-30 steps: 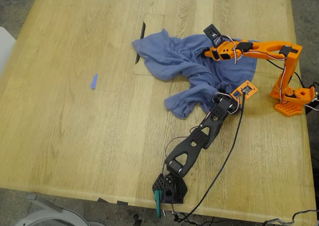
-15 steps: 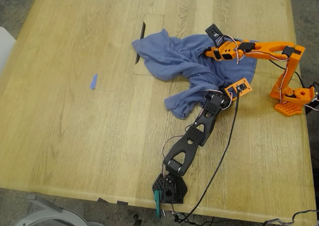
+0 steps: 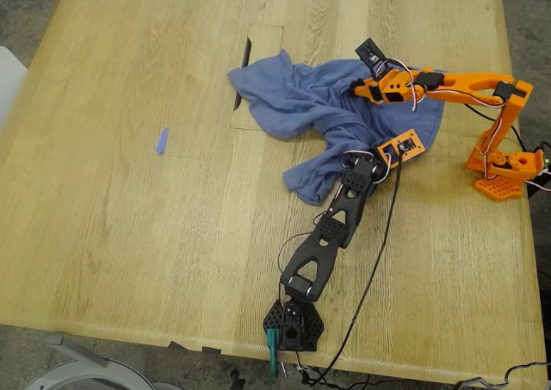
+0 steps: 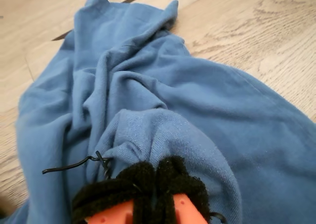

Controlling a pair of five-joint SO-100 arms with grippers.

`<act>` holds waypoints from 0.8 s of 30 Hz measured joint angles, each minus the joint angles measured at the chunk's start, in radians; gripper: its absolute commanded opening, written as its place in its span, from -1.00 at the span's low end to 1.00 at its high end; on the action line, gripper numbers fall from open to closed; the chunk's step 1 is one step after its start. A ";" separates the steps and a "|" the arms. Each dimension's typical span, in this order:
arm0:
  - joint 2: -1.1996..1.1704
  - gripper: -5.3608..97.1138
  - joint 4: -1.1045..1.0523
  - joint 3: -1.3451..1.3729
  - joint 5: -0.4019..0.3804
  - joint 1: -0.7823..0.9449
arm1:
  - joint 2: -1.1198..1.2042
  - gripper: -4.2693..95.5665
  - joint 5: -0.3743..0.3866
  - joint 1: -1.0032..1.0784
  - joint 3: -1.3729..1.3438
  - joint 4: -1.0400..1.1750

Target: Fold a T-shirt

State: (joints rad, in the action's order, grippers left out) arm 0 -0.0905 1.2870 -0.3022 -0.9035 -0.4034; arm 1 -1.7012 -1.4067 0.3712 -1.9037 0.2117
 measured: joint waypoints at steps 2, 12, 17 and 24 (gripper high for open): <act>-0.021 -0.90 0.023 0.000 0.002 0.034 | -0.038 -0.91 -0.005 -0.006 -0.011 0.012; -0.192 -0.90 0.215 0.003 -0.028 0.250 | -0.207 -0.91 -0.018 -0.055 -0.049 0.060; -0.311 -0.90 0.262 0.003 -0.052 0.290 | -0.261 -0.91 -0.029 -0.081 -0.049 0.043; -0.472 -0.90 0.301 0.003 -0.077 0.299 | -0.328 -0.91 -0.044 -0.092 -0.051 -0.025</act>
State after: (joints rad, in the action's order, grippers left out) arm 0 -0.5630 1.5877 -0.2991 -0.9802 -0.1043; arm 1 -2.0295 -1.4511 0.2792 -1.9543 0.1871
